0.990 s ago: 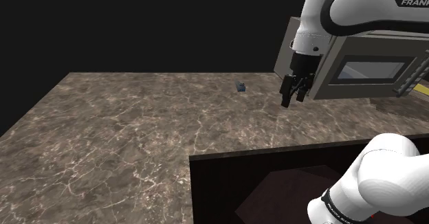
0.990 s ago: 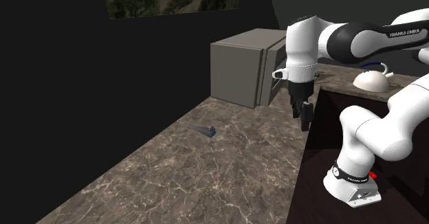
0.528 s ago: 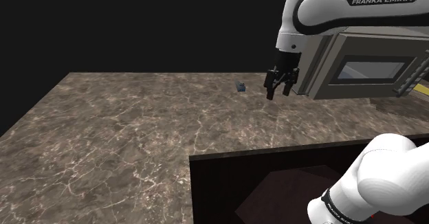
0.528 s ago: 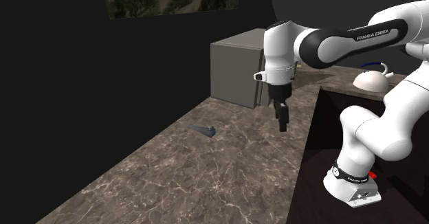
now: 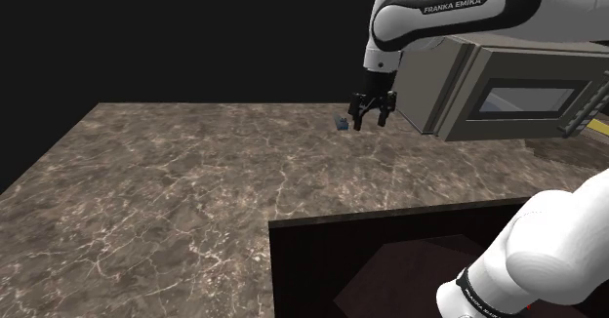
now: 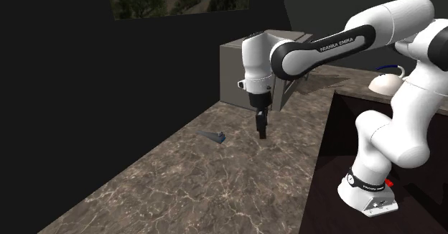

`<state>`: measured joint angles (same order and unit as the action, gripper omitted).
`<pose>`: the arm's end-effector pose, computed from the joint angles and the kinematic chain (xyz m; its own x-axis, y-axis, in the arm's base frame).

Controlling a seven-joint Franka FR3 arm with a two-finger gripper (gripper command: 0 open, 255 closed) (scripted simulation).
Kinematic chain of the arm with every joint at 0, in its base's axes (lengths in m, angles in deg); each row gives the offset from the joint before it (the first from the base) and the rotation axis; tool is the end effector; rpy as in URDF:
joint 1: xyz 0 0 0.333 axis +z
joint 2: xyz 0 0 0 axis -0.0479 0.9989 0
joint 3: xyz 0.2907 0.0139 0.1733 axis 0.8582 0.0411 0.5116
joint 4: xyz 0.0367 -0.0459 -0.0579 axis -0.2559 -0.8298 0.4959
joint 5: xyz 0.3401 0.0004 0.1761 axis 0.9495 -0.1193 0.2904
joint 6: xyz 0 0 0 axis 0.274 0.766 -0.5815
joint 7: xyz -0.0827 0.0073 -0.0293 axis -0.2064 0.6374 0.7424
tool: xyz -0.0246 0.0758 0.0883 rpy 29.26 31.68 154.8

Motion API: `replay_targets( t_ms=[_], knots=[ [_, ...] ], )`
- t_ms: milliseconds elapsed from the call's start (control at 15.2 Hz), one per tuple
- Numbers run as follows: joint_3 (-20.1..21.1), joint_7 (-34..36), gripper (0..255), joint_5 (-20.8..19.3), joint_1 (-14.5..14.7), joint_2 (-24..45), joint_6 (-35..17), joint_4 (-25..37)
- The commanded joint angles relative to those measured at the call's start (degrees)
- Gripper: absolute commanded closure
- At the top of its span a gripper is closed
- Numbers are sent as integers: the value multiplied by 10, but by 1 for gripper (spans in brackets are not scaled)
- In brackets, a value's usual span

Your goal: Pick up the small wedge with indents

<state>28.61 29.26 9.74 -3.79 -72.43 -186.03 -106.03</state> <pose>0.4456 -0.0569 0.5023 0.9473 -0.2599 -0.1872 -0.2753 -0.9594 -0.0608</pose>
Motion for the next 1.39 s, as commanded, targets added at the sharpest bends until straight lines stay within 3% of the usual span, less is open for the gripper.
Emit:
replay_targets(
  t_ms=[0,726,1188,1320],
  knots=[
    [-6,2,0,0,-5,49,-5,42],
    [-32,17,0,14,-36,301,15,303],
    [-43,33,0,33,-75,492,87,559],
    [-42,33,0,33,-76,500,83,563]
  ],
)
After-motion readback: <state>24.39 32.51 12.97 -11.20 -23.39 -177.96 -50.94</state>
